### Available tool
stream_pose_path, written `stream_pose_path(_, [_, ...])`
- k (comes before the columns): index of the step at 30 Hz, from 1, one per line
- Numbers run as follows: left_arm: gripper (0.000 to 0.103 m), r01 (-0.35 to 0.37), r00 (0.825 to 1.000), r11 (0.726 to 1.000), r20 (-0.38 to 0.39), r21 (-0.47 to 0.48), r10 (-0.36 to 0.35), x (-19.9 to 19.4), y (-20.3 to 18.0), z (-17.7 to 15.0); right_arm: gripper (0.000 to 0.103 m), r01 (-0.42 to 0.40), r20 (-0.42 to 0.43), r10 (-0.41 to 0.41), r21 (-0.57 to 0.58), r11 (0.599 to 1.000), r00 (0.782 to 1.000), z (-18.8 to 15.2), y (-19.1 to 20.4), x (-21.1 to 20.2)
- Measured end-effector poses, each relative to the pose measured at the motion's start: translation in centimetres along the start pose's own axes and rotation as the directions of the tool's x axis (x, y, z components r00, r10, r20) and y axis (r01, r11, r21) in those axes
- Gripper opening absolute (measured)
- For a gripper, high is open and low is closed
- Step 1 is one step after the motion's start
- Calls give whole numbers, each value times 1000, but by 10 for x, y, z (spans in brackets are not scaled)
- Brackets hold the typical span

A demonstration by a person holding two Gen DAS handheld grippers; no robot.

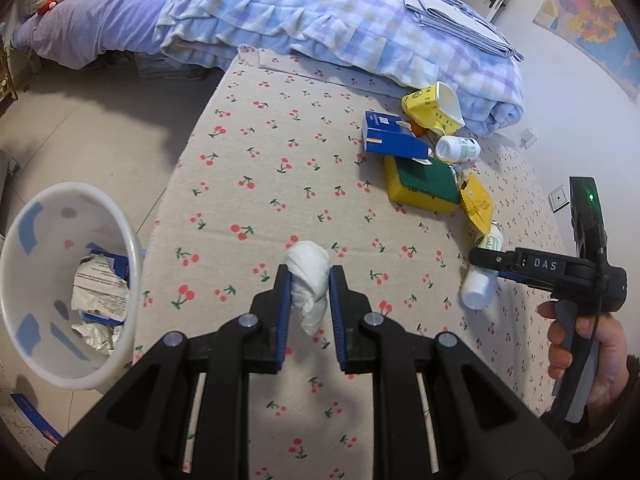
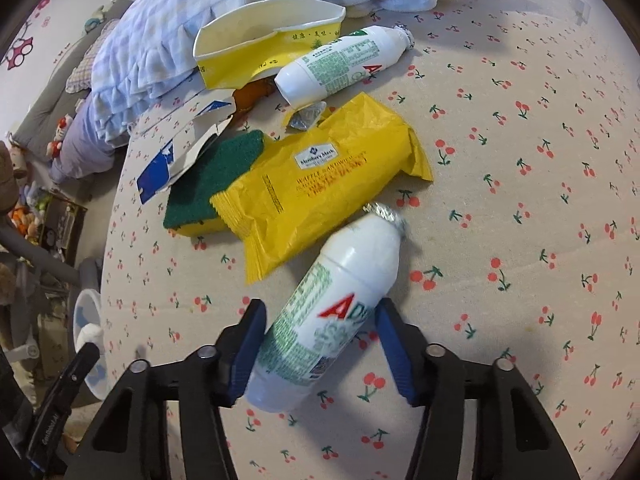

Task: Collect trash
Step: 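Grasp the white AD bottle with the right tool while the left tool holds the tissue, then carry the tissue and AD bottle over the wastebasket and open both tools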

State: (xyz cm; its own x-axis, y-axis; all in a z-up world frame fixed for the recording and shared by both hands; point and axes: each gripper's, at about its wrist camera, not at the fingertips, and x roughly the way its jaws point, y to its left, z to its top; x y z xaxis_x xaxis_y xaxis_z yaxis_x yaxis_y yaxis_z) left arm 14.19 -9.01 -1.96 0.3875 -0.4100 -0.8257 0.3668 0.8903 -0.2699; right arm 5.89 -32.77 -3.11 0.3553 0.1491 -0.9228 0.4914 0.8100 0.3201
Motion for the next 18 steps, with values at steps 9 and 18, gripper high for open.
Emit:
stream_pose_path(9, [20, -21, 1000, 1000, 11, -10, 21, -12, 16, -10, 44, 1, 5, 0, -48, 999, 1000, -15, -11, -18])
stream_pose_path(18, [20, -49, 998, 997, 29, -53, 51, -30, 46, -22, 40, -40, 31, 43, -82, 996, 999, -27, -7, -40])
